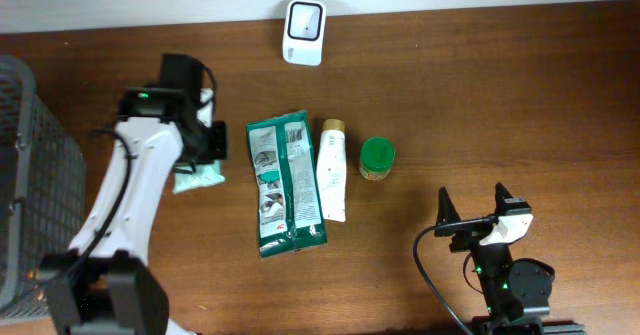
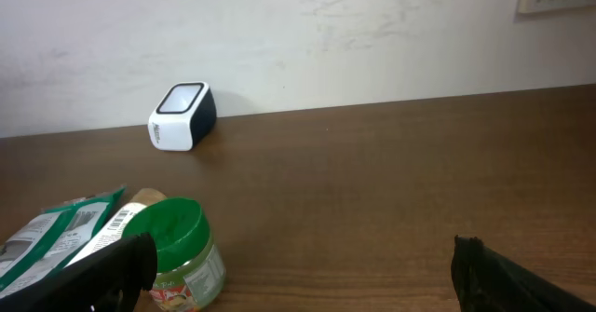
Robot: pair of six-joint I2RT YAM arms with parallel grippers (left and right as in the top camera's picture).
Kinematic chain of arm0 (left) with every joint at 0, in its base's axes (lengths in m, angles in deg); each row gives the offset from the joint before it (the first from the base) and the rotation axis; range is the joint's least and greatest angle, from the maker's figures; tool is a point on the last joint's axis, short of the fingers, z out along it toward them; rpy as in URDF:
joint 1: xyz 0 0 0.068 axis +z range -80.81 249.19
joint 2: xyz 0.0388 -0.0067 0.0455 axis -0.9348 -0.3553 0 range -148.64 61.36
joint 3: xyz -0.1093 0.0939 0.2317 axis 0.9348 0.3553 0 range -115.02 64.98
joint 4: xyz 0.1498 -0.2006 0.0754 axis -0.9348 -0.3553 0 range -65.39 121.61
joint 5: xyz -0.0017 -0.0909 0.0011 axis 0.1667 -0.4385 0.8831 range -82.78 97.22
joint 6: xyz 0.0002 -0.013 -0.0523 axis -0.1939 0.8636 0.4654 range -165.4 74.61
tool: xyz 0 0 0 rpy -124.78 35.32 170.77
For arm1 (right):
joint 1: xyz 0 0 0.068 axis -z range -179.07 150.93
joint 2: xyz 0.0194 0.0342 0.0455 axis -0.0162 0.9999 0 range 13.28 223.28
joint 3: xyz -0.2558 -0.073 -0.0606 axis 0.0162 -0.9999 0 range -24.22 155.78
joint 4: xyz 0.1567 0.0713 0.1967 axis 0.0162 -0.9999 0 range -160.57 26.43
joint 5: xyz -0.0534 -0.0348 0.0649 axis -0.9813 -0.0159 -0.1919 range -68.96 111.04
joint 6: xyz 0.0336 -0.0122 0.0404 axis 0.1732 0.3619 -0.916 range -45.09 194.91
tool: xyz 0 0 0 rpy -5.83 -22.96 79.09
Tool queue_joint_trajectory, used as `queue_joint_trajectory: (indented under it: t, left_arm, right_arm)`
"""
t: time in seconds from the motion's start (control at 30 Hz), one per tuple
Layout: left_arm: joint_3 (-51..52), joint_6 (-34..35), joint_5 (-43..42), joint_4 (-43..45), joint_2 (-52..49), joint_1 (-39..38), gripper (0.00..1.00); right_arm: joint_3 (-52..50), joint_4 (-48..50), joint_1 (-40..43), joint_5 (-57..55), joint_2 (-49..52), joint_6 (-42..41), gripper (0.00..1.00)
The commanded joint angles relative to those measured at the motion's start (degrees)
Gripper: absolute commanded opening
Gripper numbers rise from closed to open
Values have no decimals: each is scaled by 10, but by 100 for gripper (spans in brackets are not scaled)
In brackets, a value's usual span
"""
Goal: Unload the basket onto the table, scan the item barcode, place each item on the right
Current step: 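Place the pale green sachet left of the green packet, then reach into the basket and grasp the small orange packet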
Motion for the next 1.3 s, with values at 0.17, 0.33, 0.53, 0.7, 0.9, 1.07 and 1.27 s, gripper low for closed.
queue_joint_trajectory:
  t: [0.17,0.33,0.53,0.7,0.9,1.07,1.27]
  left_arm:
    - [77,69,6,106,-61,-63,0]
    - [76,68,2,127,-64,-79,60]
    - [-106,59,23,25,-16,-38,60]
    - [-312,55,127,-74,81,81,70]
    - [-317,62,96,-61,103,370,71]
    - [-317,61,44,-143,21,501,69]
    - [-296,51,47,-216,-88,551,66]
  right_arm:
    - [-4,-1,4,7,-4,-4,98]
    - [-4,-1,4,7,-4,-4,98]
    - [-4,-1,4,7,-4,-4,98]
    - [-4,-1,4,7,-4,-4,98]
    - [-4,-1,4,7,-4,-4,98]
    - [-4,-1,4,7,-4,-4,98]
    - [-4,-1,4,7,-4,-4,98]
